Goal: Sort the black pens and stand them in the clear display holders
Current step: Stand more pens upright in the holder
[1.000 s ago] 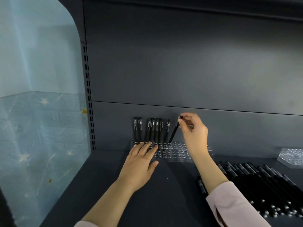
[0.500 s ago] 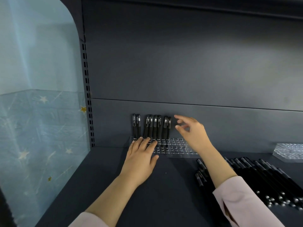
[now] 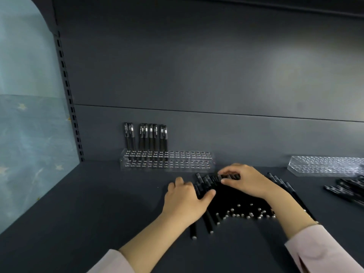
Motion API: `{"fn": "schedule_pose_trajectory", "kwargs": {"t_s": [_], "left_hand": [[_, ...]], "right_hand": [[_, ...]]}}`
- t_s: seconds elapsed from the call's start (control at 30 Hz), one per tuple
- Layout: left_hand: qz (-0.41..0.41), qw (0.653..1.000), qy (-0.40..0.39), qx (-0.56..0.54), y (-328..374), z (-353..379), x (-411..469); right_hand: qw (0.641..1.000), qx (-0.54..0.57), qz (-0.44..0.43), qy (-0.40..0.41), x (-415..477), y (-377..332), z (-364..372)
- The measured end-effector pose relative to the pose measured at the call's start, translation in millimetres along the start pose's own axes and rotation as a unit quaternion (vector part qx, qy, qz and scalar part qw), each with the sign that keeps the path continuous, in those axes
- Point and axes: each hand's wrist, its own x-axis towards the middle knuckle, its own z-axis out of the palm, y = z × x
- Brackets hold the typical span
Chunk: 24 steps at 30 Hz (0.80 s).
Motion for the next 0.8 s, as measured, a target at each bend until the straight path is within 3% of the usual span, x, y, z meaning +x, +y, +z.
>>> {"fn": "schedule_pose_trajectory", "kwargs": {"t_s": [0.3,0.8], "left_hand": [[-0.100,0.995,-0.008,0.019,48.1,21.3,-0.4],[-0.180,0.976,0.002,-0.123,56.1,16.8,13.7]], "right_hand": [[0.998,0.049,-0.028,0.017,-3.6,21.0,4.9],[0.998,0.058,-0.006,0.004,2.1,32.2,12.6]]}}
